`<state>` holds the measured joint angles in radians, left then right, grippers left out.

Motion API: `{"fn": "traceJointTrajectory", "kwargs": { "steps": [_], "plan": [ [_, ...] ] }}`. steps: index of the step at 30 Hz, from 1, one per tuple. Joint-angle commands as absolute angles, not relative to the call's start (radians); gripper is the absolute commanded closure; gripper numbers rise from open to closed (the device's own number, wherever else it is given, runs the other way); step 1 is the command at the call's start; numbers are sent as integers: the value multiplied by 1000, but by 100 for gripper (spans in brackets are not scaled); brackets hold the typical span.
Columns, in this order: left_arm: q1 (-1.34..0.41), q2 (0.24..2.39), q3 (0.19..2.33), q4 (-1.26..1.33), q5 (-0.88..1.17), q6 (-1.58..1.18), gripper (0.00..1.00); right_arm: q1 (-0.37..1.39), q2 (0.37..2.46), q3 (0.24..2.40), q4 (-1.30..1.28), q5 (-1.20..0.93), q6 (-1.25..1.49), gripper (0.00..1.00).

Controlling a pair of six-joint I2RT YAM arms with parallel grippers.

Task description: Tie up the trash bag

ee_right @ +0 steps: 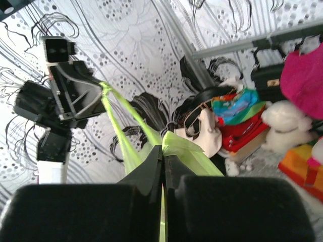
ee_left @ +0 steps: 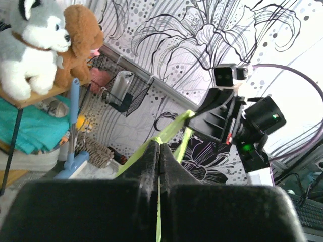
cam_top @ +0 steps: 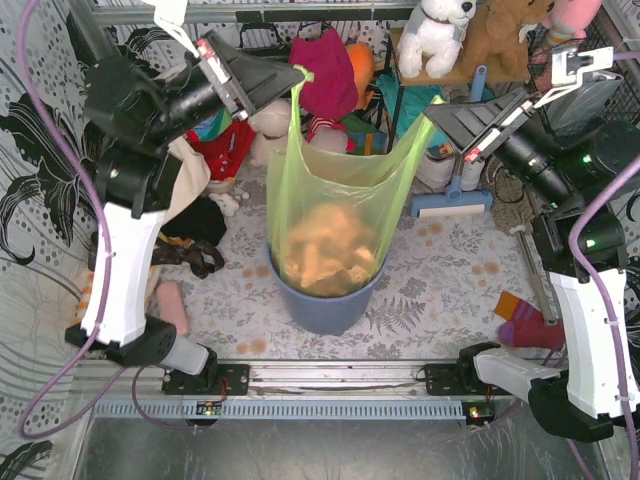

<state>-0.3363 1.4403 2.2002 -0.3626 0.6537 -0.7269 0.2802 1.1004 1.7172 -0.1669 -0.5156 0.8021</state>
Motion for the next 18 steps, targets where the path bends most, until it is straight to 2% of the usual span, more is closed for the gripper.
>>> {"fn": "traceJointTrajectory", "kwargs": {
  "steps": [1,6,10,11,13,14,16,18],
  "plan": [
    [-299,1563,2250,-61,808,-923,100,282,1102,1794,-186,-418,716,100],
    [-296,1535,2175,-52,825,-917,100,282,1074,1741,-190,-407,707,100],
    [-297,1438,2063,-170,754,-803,100,282,1057,1674,-193,-423,707,100],
    [-298,1409,2025,-183,742,-788,95,281,1053,1660,-194,-424,707,100],
    [-297,1350,1927,-180,722,-769,76,281,1042,1620,-189,-439,709,100],
    [-298,1320,1879,-163,725,-771,65,281,1038,1607,-183,-450,711,93],
    [-298,1274,1811,-134,730,-774,52,281,1032,1588,-167,-474,722,77],
    [-297,1244,1768,-135,735,-767,43,282,1022,1565,-139,-500,735,67]
  ]
}}
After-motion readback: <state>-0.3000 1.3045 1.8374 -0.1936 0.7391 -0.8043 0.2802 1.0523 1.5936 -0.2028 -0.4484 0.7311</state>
